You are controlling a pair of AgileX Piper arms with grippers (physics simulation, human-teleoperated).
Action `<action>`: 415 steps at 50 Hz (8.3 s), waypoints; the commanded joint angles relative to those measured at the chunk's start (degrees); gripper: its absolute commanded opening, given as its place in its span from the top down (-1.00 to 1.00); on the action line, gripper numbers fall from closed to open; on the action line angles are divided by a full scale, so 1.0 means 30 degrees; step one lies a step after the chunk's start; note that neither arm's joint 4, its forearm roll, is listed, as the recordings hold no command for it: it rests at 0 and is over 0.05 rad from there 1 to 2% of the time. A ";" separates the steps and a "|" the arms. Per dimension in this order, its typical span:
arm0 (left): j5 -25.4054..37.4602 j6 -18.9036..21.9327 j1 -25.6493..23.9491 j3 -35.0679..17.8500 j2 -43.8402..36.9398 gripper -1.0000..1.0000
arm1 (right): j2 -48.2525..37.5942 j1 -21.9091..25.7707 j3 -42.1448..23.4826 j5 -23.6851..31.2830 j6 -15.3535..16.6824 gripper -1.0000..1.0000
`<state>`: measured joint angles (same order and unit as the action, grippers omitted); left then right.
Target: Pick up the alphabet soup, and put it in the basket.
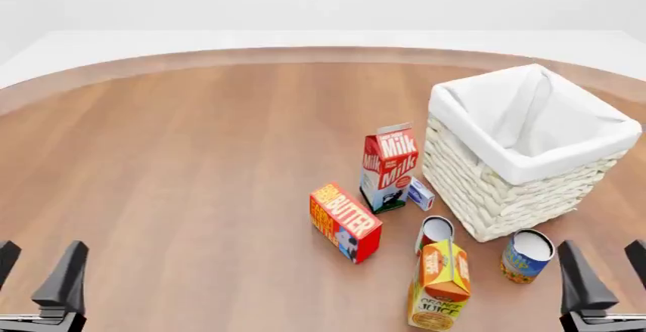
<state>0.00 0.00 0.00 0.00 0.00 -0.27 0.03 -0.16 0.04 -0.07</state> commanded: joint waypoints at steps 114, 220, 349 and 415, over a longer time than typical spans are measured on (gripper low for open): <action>0.0000 0.0000 0.0000 0.0000 0.0000 -1.00 | -0.7059 -0.1495 0.0047 -0.1328 0.1252 -1.00; 0.0000 0.0000 0.0000 0.0000 0.0000 -1.00 | -2.3386 -0.1789 0.0051 -1.4031 0.1110 -1.00; 0.0000 0.0000 0.0000 0.0000 0.0000 -1.00 | -1.1766 -0.1992 0.0051 -0.3158 0.2446 1.00; 0.0000 0.0000 0.0000 0.0000 0.0000 -1.00 | -0.3473 -0.2163 -0.2166 0.4045 0.3921 1.00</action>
<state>0.00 0.00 0.00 0.00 0.00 -10.64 -6.73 -3.88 11.82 12.18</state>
